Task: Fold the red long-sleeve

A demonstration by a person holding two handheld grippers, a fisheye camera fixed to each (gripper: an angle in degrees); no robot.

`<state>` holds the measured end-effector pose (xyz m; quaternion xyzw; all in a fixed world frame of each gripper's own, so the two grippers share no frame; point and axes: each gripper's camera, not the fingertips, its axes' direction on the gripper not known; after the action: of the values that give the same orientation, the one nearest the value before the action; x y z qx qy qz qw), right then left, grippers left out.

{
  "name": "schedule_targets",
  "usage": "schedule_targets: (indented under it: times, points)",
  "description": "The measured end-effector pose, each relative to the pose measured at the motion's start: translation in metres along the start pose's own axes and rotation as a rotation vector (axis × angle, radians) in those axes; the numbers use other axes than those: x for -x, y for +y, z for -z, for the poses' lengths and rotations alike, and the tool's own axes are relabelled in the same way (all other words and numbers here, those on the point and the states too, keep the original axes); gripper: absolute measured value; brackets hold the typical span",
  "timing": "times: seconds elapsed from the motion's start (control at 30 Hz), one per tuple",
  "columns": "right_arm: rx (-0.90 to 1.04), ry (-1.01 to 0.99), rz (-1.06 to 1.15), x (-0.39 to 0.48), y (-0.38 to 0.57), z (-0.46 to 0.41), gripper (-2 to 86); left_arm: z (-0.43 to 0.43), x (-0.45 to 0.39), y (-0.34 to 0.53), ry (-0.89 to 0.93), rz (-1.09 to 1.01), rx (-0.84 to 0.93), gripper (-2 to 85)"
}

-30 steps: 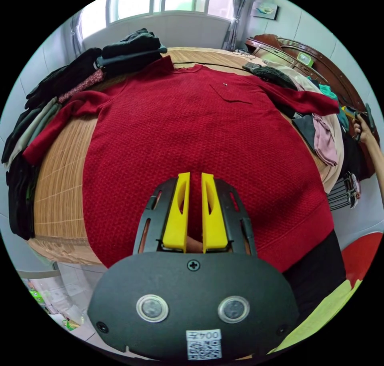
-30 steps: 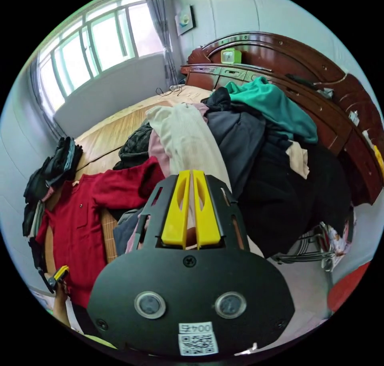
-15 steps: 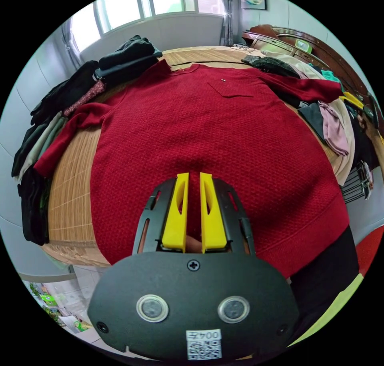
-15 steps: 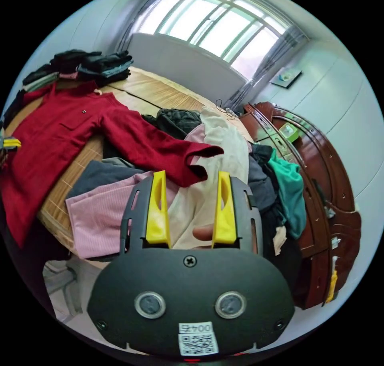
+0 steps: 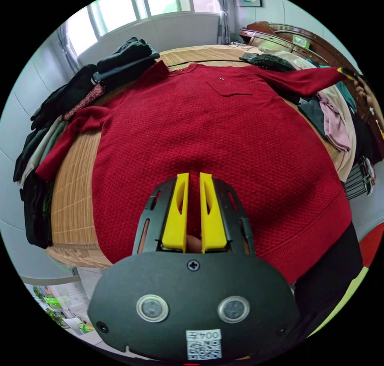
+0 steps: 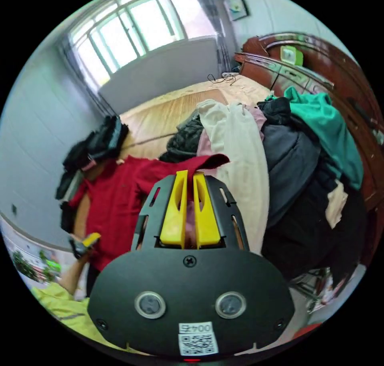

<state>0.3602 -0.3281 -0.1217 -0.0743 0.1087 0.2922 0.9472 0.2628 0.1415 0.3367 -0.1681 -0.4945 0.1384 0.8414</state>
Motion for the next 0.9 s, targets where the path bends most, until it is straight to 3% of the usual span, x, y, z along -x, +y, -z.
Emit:
schedule_targets:
  times: [0.2, 0.43, 0.63, 0.9]
  points:
    - [-0.032, -0.288, -0.105, 0.041, -0.05, 0.019, 3.4, 0.005, -0.001, -0.006, -0.024, 0.0, -0.011, 3.6]
    - [-0.025, -0.343, -0.02, 0.165, -0.091, -0.016, 3.6, 0.018, 0.016, -0.019, 0.006, 0.011, -0.022, 3.0]
    - [0.074, -0.315, 0.174, 0.31, -0.083, -0.113, 3.7, 0.031, 0.054, -0.032, 0.113, 0.074, -0.028, 1.9]
    - [0.188, -0.189, 0.526, 0.466, 0.033, -0.333, 6.3, 0.053, 0.098, -0.054, 0.221, 0.114, -0.037, 1.5]
